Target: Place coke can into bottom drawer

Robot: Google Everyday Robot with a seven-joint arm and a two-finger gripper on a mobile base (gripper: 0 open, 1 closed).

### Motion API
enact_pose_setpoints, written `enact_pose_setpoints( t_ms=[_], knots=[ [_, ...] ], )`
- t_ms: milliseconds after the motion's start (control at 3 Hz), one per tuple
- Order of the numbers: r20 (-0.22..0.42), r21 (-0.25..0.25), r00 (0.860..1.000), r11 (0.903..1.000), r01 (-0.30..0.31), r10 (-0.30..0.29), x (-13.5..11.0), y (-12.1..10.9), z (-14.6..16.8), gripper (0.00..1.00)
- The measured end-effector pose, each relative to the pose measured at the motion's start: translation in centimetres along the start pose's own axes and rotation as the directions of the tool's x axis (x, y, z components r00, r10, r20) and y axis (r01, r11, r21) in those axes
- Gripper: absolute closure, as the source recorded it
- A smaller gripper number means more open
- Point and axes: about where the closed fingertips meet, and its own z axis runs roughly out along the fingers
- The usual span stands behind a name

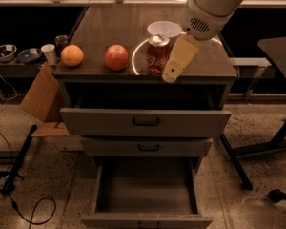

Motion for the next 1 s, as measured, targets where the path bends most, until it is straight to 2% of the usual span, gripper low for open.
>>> enact_pose_setpoints(
  t_ms=[333, 667, 1000],
  knots=[
    [-0.016, -0.028, 1.0, 0.9994, 0.021, -0.022, -1.9, -1.8, 2.9, 0.0],
    [-0.042, -0.076, 0.997, 0.9951, 0.063, -0.067, -2.9, -3.0, 4.9, 0.0],
    [-0.074, -0.117, 0.989, 0.9864, 0.115, -0.124, -3.9, -4.3, 6.5, 0.0]
  ],
)
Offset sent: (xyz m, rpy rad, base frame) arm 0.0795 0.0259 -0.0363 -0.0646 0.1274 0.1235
